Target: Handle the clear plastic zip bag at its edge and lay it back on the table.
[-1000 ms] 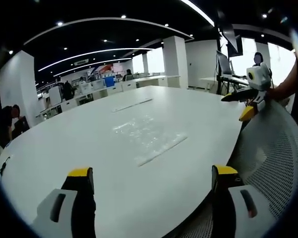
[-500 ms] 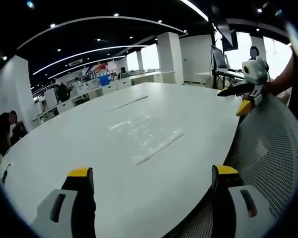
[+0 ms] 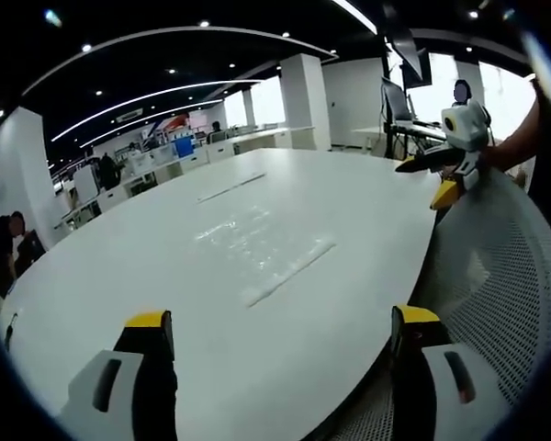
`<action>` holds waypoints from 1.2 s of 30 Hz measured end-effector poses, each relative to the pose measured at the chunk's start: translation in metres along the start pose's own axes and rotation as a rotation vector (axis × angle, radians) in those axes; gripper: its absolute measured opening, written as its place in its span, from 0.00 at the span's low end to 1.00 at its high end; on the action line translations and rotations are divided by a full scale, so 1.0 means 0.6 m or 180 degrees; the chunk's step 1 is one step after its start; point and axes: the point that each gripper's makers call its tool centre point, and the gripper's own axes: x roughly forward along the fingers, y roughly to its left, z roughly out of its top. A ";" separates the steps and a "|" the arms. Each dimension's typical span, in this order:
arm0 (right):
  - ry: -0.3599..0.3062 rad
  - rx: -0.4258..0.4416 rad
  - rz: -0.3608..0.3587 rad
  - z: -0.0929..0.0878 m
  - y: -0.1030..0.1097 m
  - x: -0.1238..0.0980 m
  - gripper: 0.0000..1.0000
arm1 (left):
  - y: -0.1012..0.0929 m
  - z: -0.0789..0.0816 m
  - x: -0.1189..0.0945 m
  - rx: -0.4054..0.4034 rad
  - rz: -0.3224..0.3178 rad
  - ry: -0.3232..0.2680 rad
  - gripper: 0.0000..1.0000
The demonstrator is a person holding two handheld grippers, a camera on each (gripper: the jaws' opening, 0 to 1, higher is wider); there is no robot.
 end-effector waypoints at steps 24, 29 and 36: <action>-0.0041 0.0038 -0.0042 0.005 -0.002 -0.002 1.00 | 0.034 0.038 0.025 0.0283 -0.0060 0.0112 0.91; -0.0032 0.0042 -0.0042 0.004 -0.003 -0.002 0.99 | 0.038 0.040 0.034 0.0415 -0.0161 0.0167 0.87; -0.0019 0.0041 -0.0036 0.001 -0.004 -0.001 0.99 | 0.047 0.052 0.045 0.0513 -0.0231 0.0167 0.84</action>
